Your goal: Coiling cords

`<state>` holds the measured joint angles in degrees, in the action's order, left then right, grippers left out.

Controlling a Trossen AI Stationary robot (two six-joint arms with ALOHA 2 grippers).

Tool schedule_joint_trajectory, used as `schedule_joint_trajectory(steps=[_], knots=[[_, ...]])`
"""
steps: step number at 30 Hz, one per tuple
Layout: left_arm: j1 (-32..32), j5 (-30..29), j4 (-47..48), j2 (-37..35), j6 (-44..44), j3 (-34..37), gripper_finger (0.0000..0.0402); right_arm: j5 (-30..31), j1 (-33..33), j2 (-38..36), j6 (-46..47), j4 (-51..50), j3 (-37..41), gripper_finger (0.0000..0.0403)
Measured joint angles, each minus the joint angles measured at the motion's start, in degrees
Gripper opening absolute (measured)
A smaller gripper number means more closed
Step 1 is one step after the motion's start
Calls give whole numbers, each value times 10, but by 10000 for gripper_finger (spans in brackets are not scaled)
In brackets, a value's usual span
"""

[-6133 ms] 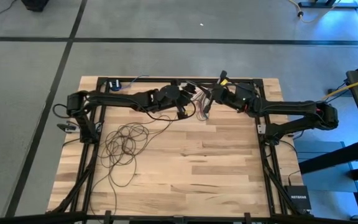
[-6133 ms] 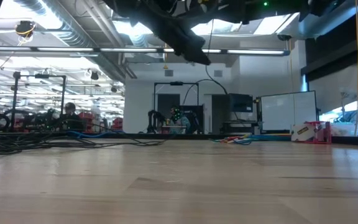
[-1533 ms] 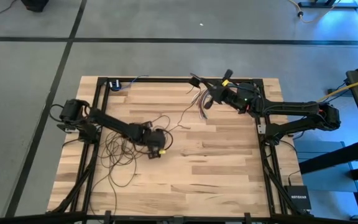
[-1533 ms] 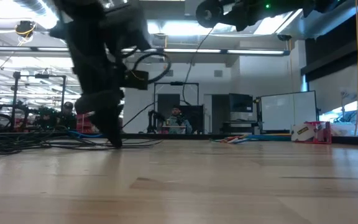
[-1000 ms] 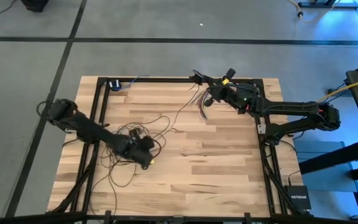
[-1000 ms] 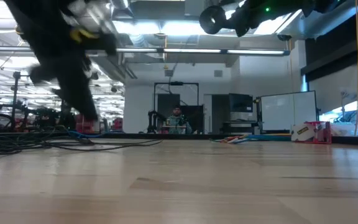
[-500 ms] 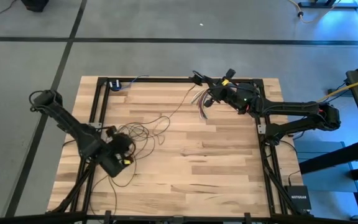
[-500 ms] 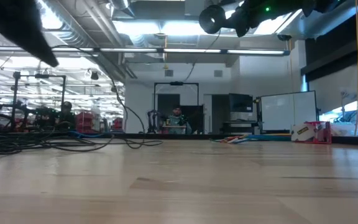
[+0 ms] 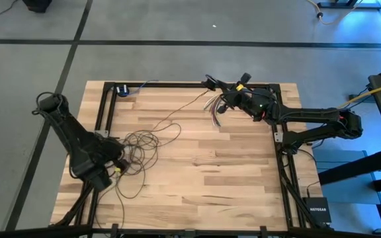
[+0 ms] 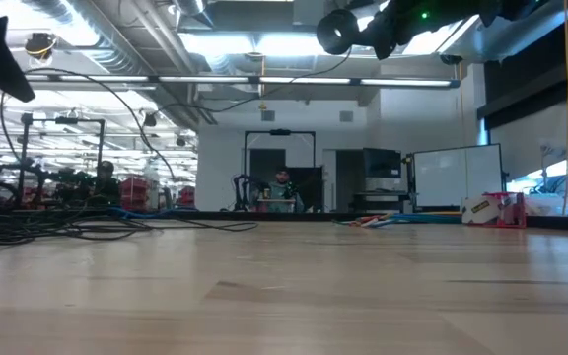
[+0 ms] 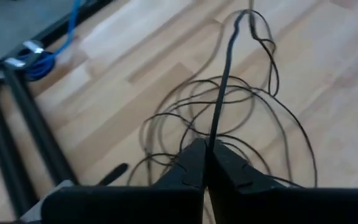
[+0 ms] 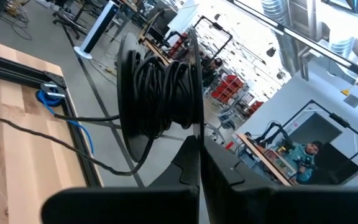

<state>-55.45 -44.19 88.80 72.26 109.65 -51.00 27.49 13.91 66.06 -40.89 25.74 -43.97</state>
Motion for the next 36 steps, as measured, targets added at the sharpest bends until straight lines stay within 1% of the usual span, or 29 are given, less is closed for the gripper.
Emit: schedule_joint_trajectory(steps=[2,4,7,10,14,18,19,21,23,26,28,31,33,36], knots=[[-15,0,15,0,32,0,3,0,0,0,0,0,0,3],[-24,-12,1,0,35,7,4,0,0,0,0,1,0,3],[-19,-17,-36,1,35,17,5,0,0,0,0,2,0,3],[-8,-16,-47,1,37,26,15,0,0,0,0,2,0,3],[13,-16,-55,1,41,36,55,0,0,0,0,2,0,3],[41,-14,-59,2,36,36,113,0,0,0,0,3,0,3],[48,-14,-59,2,22,33,127,0,0,0,0,2,0,3],[59,-12,-65,0,-11,15,151,0,0,0,0,2,0,3],[71,17,-81,-6,-62,-13,170,0,0,0,1,2,0,3],[92,82,-102,-14,-137,-65,185,0,0,0,1,-1,0,3],[106,88,-115,-17,-185,-96,189,0,0,0,1,-1,0,3],[138,38,-159,-17,-284,-119,189,-2,0,0,4,-3,0,3],[167,-3,-203,-17,-370,-120,187,-17,0,0,14,-3,0,3],[223,-81,-269,-11,-493,-120,183,-49,0,0,31,-2,0,3]])
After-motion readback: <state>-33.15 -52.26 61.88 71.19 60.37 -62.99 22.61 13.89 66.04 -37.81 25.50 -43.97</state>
